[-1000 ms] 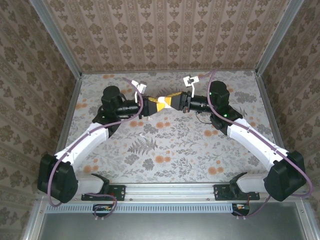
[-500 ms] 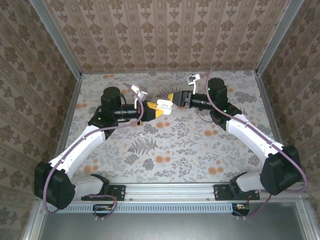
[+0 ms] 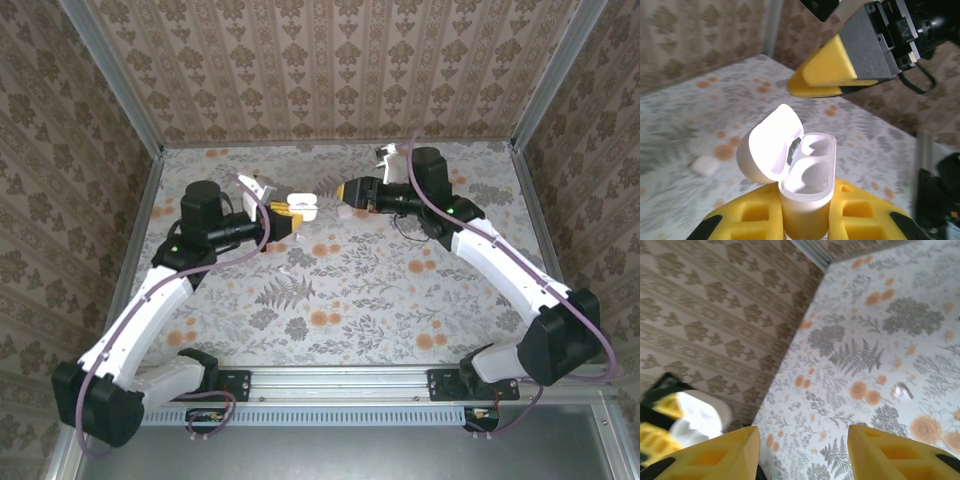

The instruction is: Insert the wireless bluetooth earbuds into the charging case

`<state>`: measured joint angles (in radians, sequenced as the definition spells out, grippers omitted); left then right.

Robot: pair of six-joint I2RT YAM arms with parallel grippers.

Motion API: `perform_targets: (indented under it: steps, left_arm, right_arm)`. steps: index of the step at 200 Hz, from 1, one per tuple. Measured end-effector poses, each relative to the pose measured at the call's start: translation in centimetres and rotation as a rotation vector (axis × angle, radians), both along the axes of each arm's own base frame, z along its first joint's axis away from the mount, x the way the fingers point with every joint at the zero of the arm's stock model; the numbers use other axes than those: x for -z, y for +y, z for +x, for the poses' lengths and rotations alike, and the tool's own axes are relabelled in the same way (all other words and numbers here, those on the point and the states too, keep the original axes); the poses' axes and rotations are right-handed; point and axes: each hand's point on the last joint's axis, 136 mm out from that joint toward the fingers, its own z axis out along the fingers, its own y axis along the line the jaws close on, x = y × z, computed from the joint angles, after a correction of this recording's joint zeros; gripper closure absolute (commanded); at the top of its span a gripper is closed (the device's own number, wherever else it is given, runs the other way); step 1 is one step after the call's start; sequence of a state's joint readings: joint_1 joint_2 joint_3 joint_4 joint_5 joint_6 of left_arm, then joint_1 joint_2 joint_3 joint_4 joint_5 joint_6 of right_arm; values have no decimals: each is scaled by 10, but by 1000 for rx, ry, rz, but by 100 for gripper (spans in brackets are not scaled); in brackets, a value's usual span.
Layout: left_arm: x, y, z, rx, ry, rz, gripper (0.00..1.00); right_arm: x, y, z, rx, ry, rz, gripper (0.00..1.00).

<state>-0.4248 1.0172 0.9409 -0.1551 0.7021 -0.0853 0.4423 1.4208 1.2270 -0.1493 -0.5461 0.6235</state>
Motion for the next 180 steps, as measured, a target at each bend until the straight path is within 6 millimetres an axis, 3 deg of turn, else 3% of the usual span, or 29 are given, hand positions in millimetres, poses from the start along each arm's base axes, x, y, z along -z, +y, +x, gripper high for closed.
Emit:
perform_targets:
  steps: [50, 73, 134, 180]
  left_arm:
    - [1, 47, -16, -217, -108, 120, 100]
    - [9, 67, -26, -292, -133, 154, 100]
    - [23, 88, -35, -371, -135, 213, 100]
    - [31, 92, -34, -388, -121, 242, 100]
  right_arm:
    - [102, 53, 3, -98, 189, -283, 52]
    - [136, 77, 1, -170, 219, -384, 52]
    - [190, 136, -2, -333, 240, -514, 53]
    - [230, 139, -19, -351, 358, -535, 54]
